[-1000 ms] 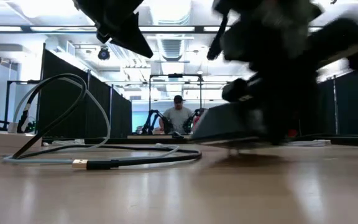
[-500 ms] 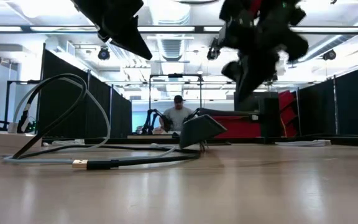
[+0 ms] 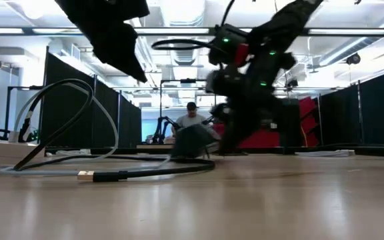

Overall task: Insert USB
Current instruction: Move the black outlet extension to the top right of the table

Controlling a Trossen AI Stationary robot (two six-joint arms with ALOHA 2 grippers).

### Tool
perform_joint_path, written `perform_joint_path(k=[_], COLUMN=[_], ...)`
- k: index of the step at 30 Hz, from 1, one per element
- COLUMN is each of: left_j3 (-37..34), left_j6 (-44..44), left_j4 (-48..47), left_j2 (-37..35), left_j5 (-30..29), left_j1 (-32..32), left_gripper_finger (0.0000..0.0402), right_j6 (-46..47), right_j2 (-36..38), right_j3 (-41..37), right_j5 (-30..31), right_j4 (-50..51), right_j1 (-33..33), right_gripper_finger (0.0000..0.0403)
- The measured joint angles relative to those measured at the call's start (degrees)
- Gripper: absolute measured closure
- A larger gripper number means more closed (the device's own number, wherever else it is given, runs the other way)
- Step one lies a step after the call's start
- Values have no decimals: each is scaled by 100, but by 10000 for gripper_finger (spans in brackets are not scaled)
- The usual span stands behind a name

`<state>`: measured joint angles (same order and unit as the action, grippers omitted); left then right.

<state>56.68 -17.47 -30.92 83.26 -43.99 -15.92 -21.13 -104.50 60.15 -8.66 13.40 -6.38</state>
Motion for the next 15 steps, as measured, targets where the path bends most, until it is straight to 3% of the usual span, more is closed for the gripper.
perform_joint_path(k=[12,15], left_j3=[-13,-15], left_j6=[-28,-119], left_j4=[-128,-335], left_j2=[-4,-4], left_j5=[-144,-151], left_j1=[63,165], left_gripper_finger=[402,402], right_j6=[-683,-513], right_j2=[-765,-770], right_j3=[1541,1620], right_j5=[-555,-1114], right_j4=[-114,-13], right_j1=[-1584,-1725], right_gripper_finger=[403,403])
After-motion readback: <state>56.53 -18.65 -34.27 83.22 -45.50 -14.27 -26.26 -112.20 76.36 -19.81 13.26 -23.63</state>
